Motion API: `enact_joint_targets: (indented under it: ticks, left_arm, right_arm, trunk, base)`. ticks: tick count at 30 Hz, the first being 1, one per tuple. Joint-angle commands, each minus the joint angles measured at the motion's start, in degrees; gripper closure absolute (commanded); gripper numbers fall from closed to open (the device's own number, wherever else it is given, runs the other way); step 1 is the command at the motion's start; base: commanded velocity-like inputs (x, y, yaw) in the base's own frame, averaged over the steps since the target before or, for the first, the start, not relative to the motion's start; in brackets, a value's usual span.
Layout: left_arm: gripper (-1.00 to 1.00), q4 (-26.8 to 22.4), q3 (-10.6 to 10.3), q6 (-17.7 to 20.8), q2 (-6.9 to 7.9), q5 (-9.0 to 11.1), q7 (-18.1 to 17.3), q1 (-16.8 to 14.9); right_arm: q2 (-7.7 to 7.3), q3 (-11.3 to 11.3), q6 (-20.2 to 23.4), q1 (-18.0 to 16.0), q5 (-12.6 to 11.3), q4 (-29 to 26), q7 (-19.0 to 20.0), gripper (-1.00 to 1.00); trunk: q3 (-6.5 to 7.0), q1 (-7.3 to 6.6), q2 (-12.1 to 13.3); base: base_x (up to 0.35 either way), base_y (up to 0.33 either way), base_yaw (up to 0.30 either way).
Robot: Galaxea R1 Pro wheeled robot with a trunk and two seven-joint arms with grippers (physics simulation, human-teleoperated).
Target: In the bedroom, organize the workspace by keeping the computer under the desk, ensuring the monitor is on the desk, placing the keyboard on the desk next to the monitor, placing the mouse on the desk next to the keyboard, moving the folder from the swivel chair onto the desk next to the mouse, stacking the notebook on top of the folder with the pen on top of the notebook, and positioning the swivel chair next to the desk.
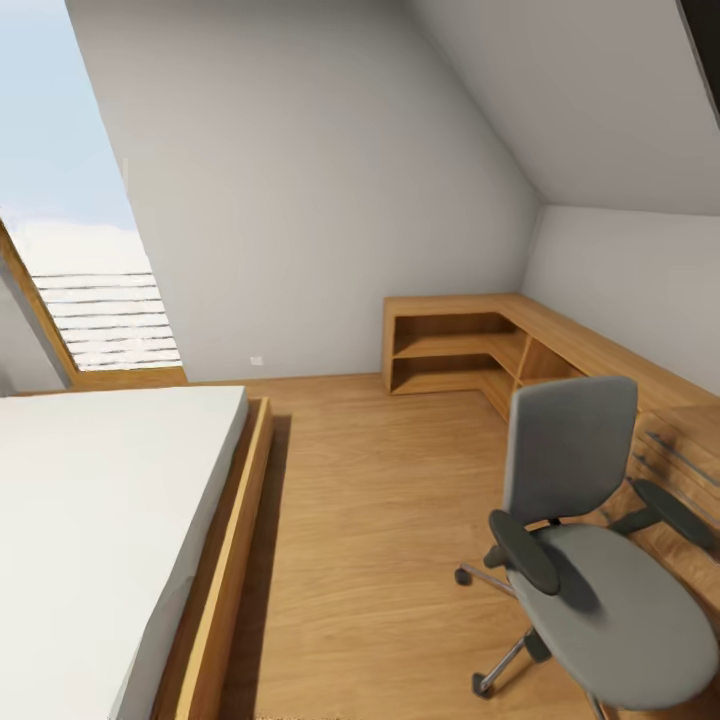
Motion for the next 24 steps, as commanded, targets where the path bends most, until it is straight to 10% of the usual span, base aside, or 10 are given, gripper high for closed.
enact_joint_targets:
  ticks: [1,24]
  left_arm:
    - [-1.00,-0.04,-0.48,-0.15,-0.05,0.40,0.31,-0.05]
    - [-1.00,-0.01,-0.40,-0.21,-0.29,0.40,0.06,-0.05]
  right_arm:
    - [-0.02,0.48,-0.13,-0.03,-0.33,-0.01,-0.34,-1.00]
    - [-0.05,0.41,-0.13,-0.03,-0.33,-0.01,-0.33,-1.00]
  trunk:
    - [-0.12,0.00,-0.05]
    - [-1.07,0.00,-0.05]
  base:
    - [0.000,0.000,0.241]
    - [0.038,-0.102,0.197]
